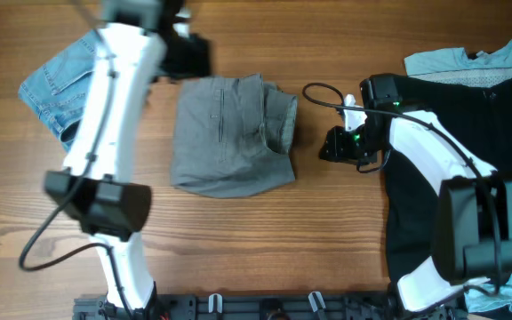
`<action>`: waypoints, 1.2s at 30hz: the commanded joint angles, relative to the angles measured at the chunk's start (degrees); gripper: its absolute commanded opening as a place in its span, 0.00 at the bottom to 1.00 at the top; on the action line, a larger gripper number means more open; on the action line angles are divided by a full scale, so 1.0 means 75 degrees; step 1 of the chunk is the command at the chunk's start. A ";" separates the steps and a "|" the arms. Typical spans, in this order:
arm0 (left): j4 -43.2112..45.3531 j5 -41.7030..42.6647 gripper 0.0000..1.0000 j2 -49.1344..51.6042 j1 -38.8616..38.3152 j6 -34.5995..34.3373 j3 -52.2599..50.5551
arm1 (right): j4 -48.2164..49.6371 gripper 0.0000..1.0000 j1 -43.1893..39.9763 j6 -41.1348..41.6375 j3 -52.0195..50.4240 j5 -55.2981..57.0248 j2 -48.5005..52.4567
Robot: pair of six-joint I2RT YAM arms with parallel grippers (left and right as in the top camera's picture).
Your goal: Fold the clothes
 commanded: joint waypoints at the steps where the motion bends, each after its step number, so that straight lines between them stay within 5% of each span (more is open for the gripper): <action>1: -0.0064 0.1343 0.50 0.0169 0.1003 0.0490 -0.0172 | 0.0391 0.51 -0.0017 -0.0443 0.0586 -0.2471 -0.1011; 4: -0.0035 0.3212 0.67 0.0344 0.1495 0.1667 -0.0475 | 0.1530 0.68 0.0061 0.0271 0.0635 -0.2812 -0.1510; 6: 0.0117 0.4068 0.78 0.0393 0.1658 0.2308 -0.0880 | 0.2066 0.70 0.0236 0.0656 0.0627 -0.2419 -0.1501; 14: 0.0799 0.4170 0.80 0.0393 0.1676 0.2439 -0.2425 | 0.2253 0.64 0.1702 0.2090 0.0615 -0.1795 0.0035; 15: 0.0848 0.4170 0.80 0.0393 0.1676 0.2439 -0.2538 | 0.2151 0.61 0.1842 0.2133 0.0615 -0.1929 0.0175; 20: 0.1064 0.4150 0.80 0.0393 0.1667 0.2439 -0.2833 | 0.1518 0.04 0.2221 0.1900 0.0615 -0.2486 0.0318; 26: 0.1492 0.4153 0.80 0.0393 0.1647 0.2436 -0.3436 | -0.0527 0.04 0.1947 0.3474 0.0612 0.1437 0.0321; 28: 0.1772 0.4156 0.79 0.0393 0.1577 0.2433 -0.3745 | -0.0379 0.12 0.1865 0.3156 0.0612 0.1241 0.0321; 30: 0.2069 0.4162 0.75 0.0393 0.1457 0.2433 -0.4068 | -0.0420 0.56 0.1816 0.3048 0.0615 0.1035 0.0321; 31: 0.2212 0.4185 0.75 0.0393 0.1387 0.2430 -0.4223 | -0.0452 0.63 0.1784 0.3031 0.0618 0.0950 0.0312; 36: 0.2486 0.4182 0.58 0.0393 0.0944 0.2436 -0.4648 | -0.0484 0.60 0.1457 0.2760 0.0708 0.0915 -0.0117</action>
